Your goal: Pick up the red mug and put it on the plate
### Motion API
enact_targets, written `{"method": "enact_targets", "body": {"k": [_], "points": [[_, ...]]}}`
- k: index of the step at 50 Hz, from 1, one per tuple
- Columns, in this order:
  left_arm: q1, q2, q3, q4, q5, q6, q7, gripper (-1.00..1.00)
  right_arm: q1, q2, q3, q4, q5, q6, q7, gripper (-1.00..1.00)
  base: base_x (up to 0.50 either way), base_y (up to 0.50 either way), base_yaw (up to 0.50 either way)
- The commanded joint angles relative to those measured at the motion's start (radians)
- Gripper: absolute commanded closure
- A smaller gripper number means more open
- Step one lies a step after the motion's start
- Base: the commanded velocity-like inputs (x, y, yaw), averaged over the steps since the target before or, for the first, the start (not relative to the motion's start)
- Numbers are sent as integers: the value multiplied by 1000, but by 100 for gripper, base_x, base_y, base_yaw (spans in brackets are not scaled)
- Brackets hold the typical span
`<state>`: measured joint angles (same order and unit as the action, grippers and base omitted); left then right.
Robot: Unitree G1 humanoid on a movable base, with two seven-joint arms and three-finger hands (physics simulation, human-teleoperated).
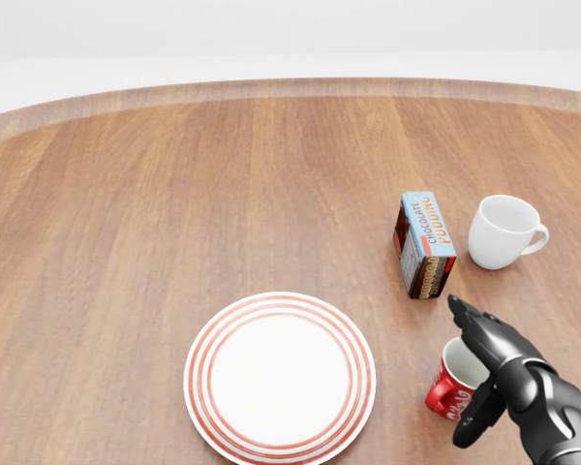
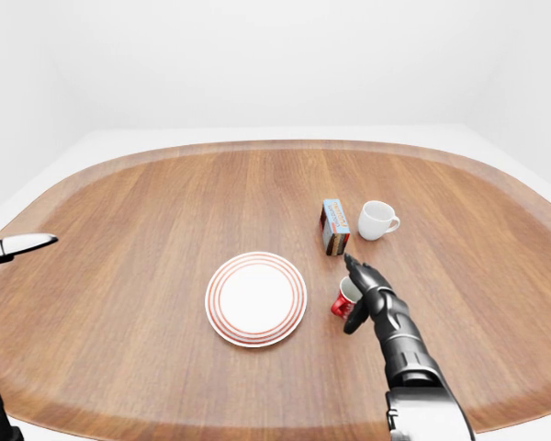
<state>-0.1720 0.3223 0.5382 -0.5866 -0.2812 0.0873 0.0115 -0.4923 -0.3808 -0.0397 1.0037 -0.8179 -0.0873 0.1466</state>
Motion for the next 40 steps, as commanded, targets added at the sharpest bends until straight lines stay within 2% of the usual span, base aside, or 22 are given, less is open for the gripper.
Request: {"method": "enact_targets", "body": {"k": [1, 2, 11, 20, 24, 27, 28, 40], "points": [[4, -3, -3, 6, 4, 0, -3, -100, -30, -7, 12, 75, 10, 0, -34, 62, 0, 0, 0], [3, -3, -2, 6, 4, 0, -3, -100, -28, -7, 13, 73, 12, 0, -32, 100, 0, 0, 0], [-8, 2, -4, -4, 0, 0, 4, -100, -20, -11, 16, 68, 12, 0, -30, 100, 0, 0, 0], [-11, 4, -6, -6, -2, 0, 6, -100, 4, -13, 1, -31, 8, 0, 3, 100, 0, 0, 0], [-7, 1, -7, -4, -1, 0, 5, -100, 17, -11, -6, -89, -1, 18, 21, 100, 0, 0, 0], [-6, 2, -4, -6, -2, 0, 4, -100, 47, -4, -15, -204, -13, 49, 62, 100, 0, 0, 0], [-7, 2, -3, -5, -3, 0, 5, -100, 68, 5, -21, -280, -14, 73, 97, 100, 0, 0, 0], [-2, 0, 0, -6, -4, 0, 3, -100, 160, 83, -40, -642, -77, 156, 252, 100, 0, 0, 0]]}}
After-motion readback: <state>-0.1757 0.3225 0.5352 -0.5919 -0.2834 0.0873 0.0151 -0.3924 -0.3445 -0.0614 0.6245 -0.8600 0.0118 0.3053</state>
